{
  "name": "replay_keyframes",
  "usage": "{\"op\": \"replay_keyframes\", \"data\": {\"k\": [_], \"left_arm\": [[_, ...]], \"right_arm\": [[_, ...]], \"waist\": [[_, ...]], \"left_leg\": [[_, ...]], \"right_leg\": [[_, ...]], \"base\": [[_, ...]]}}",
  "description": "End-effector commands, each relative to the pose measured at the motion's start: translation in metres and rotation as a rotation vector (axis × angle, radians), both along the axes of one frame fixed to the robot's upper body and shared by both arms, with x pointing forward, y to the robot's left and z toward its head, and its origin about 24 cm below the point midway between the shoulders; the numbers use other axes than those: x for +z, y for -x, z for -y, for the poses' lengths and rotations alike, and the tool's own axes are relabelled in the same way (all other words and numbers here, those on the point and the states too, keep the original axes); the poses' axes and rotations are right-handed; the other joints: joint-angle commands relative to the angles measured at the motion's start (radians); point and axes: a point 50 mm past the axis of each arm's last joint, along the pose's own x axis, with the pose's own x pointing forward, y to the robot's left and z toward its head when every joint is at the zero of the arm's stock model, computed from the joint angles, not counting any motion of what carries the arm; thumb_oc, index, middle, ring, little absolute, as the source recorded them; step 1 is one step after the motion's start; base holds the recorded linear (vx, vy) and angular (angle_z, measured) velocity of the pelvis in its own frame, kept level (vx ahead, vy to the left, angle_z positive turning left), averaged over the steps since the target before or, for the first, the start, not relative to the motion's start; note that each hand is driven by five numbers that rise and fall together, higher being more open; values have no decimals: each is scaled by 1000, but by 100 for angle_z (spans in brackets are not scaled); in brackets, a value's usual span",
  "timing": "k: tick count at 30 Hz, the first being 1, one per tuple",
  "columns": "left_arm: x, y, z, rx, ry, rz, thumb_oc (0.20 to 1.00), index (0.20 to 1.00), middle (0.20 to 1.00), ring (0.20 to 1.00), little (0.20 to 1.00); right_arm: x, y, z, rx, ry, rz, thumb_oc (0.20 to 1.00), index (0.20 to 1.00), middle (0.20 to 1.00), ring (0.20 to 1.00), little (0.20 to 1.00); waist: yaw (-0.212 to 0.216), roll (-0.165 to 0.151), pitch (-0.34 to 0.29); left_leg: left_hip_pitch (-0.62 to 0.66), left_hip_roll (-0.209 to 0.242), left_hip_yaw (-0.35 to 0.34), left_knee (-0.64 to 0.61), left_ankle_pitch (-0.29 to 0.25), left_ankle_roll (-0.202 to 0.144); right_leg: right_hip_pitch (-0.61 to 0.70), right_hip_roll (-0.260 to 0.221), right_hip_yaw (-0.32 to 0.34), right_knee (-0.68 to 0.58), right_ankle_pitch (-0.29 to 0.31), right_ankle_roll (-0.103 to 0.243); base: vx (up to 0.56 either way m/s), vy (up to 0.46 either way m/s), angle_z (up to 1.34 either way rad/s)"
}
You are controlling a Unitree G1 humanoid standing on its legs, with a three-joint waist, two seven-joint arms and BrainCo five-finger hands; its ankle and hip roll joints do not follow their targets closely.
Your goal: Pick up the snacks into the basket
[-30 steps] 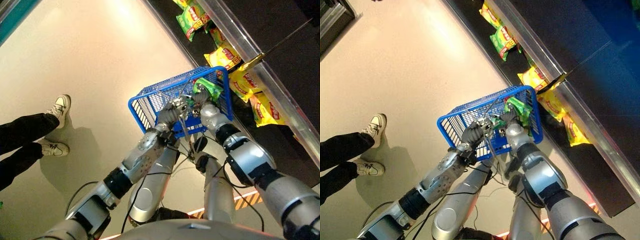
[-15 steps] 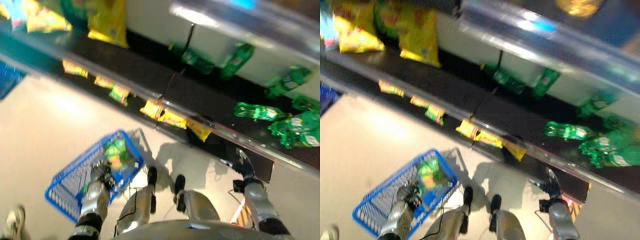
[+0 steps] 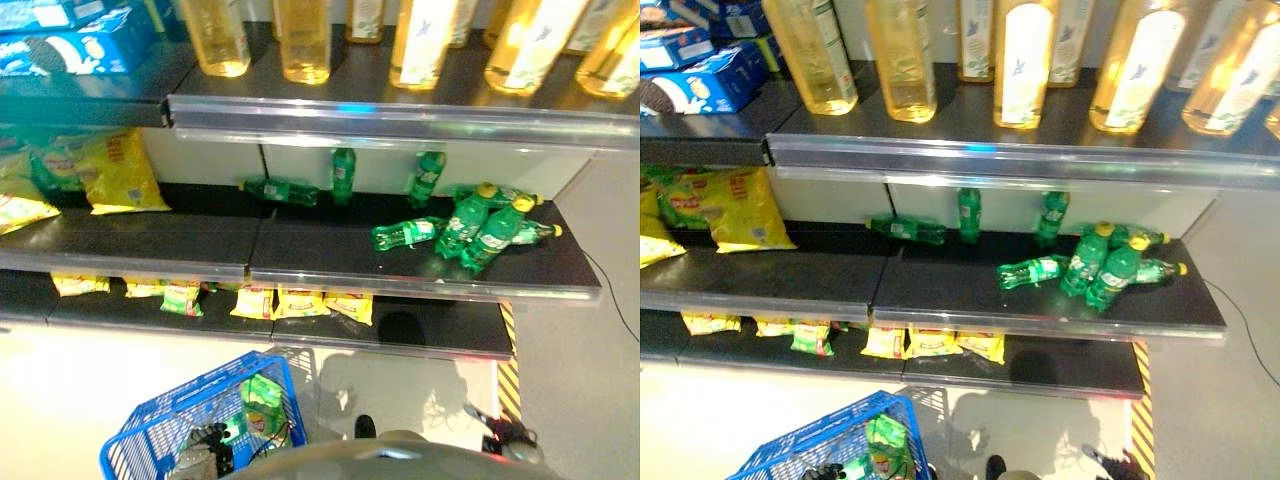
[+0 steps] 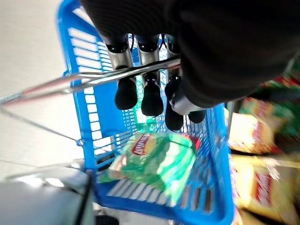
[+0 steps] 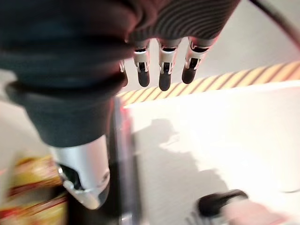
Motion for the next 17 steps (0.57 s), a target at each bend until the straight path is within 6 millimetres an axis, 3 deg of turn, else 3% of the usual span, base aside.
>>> {"op": "replay_keyframes", "data": {"k": [1, 8, 17], "left_arm": [[4, -11, -5, -95, -38, 13, 200, 200, 200, 200, 200], [4, -19, 5, -168, -36, 23, 200, 200, 200, 200, 200], [3, -18, 9, -224, -31, 11, 200, 200, 200, 200, 200]], "right_arm": [[4, -18, 6, 77, 48, -15, 1000, 1000, 1000, 1000, 1000], [1, -22, -4, 5, 23, 25, 1000, 1000, 1000, 1000, 1000], [2, -43, -14, 152, 13, 55, 1000, 1000, 1000, 1000, 1000]], "waist": [[-3, -34, 4], [-7, -29, -5], [5, -28, -3]], "left_leg": [[-2, 5, -31, 66, -75, -35], [17, 16, -35, 49, -65, -44], [28, 15, -48, 44, -64, -48]], "right_leg": [[-18, -88, 46, -48, 27, 162], [23, -78, 18, -68, 12, 155], [51, -79, 0, -71, -3, 147]], "base": [[31, -62, -3], [27, -31, 4], [12, -2, 5]]}}
